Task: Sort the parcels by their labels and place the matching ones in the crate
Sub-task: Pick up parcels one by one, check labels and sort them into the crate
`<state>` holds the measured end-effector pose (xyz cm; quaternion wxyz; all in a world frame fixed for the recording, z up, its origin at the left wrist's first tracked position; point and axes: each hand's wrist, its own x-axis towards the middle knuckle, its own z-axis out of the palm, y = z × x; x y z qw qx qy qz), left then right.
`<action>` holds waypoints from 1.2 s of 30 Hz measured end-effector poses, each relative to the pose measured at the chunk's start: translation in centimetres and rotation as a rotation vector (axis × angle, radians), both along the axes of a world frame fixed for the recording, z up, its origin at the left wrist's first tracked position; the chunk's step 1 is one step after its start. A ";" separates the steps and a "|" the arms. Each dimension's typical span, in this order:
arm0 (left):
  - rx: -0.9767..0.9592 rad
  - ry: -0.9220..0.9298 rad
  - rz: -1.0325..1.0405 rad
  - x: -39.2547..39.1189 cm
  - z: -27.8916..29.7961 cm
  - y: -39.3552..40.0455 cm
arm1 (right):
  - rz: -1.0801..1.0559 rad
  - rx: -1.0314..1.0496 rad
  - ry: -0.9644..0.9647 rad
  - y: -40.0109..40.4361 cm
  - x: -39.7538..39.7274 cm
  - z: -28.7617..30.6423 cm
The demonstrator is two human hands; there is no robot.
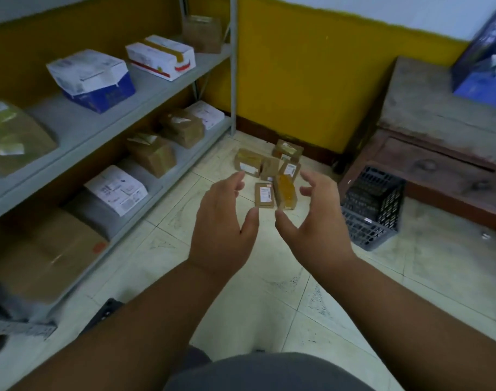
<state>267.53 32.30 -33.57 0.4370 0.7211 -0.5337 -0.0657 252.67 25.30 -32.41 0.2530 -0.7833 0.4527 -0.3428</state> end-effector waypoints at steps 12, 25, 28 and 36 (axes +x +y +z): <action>0.085 0.050 -0.156 8.5 -2.4 -17.4 | -0.126 0.166 -0.063 -15.8 9.1 -1.9; 0.266 0.213 -0.312 10.4 -6.2 -42.3 | -0.328 0.201 0.026 -35.4 9.2 -2.1; 0.326 0.252 -0.345 9.1 -7.6 -47.9 | -0.335 0.242 0.067 -40.9 7.7 -3.4; 0.444 0.289 -0.252 10.1 -6.6 -63.0 | -0.235 0.343 0.097 -58.9 7.8 -4.0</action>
